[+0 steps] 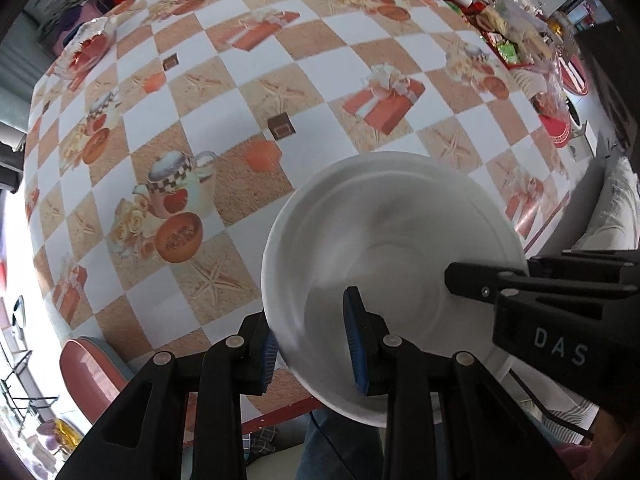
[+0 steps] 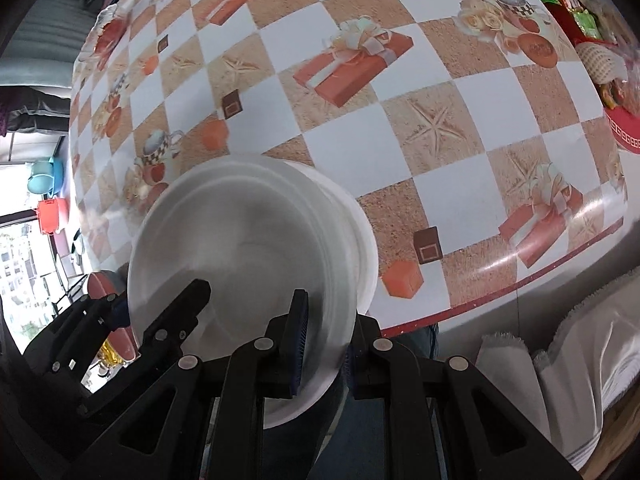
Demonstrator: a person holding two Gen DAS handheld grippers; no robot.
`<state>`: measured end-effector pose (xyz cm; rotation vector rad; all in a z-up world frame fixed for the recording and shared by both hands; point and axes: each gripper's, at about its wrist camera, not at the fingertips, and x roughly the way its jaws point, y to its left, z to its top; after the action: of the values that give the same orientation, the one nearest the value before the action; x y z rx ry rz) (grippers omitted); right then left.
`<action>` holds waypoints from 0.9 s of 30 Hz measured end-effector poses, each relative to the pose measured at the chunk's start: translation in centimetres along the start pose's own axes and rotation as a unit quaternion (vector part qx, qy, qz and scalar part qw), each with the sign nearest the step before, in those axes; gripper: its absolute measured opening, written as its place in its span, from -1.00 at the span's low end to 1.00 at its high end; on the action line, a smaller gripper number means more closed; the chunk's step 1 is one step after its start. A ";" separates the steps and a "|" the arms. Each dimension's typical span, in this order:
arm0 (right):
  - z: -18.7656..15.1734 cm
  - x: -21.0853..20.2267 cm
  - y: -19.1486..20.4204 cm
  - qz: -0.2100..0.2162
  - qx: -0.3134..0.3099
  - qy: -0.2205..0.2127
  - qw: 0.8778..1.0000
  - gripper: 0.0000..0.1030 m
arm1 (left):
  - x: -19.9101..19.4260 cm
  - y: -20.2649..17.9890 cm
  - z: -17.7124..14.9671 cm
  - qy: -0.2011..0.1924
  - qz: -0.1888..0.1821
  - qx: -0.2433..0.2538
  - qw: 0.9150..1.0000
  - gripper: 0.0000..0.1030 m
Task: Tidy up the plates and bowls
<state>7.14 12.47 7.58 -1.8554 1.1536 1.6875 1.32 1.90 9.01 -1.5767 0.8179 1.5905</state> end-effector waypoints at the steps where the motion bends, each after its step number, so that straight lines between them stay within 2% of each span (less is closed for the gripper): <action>1: 0.1 0.0 -0.1 -0.002 -0.001 -0.002 1.000 -0.64 | 0.2 -0.1 0.0 0.002 -0.001 0.000 1.000 -0.38; 7: 0.5 1.0 -0.4 -0.010 -0.012 -0.003 1.000 -0.64 | 1.3 -0.4 -0.1 0.002 0.006 0.009 1.000 -0.38; 9: 0.4 1.4 -0.4 -0.007 -0.021 0.002 1.000 -0.64 | 1.7 -0.4 -0.2 0.005 0.008 0.011 1.000 -0.30; 12: 0.1 1.2 -0.8 -0.001 -0.020 0.003 1.000 -0.64 | 2.0 -0.1 -0.5 0.013 0.014 0.016 1.000 0.03; 13: 0.2 1.1 -0.9 0.001 -0.019 0.005 1.000 -0.60 | 2.0 0.1 -0.7 0.013 0.016 0.016 1.000 0.25; 14: 0.2 1.0 -1.1 -0.003 -0.017 0.005 1.000 -0.19 | 1.8 0.3 -0.8 0.010 0.017 0.014 1.000 0.36; 15: 0.2 0.6 -1.3 -0.011 -0.015 -0.001 1.000 0.53 | 1.6 0.7 -1.0 0.007 0.016 0.013 1.000 0.38; 16: 0.3 0.3 -1.5 -0.012 -0.015 -0.010 1.000 0.72 | 1.5 0.9 -1.0 0.007 0.014 0.011 1.000 0.41; 19: 0.7 -1.1 -2.0 -0.013 -0.015 -0.026 0.999 0.73 | 0.6 2.0 -1.3 0.001 0.003 -0.001 1.000 0.53; 25: 1.1 -2.2 -2.9 -0.020 -0.006 -0.023 1.000 0.75 | -1.0 4.5 -1.8 -0.005 -0.016 -0.043 0.999 0.54; 26: 1.0 -2.3 -2.9 -0.022 -0.005 -0.022 1.000 0.96 | -1.3 4.7 -2.0 -0.006 -0.016 -0.049 0.999 0.54; 27: 0.8 -2.4 -2.9 -0.021 -0.005 -0.024 0.999 1.00 | -1.5 5.0 -2.1 -0.006 -0.014 -0.054 0.998 0.54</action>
<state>8.98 15.53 8.98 -1.8213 1.0810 1.7078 -1.83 -2.57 10.11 -1.6470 0.7108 1.6465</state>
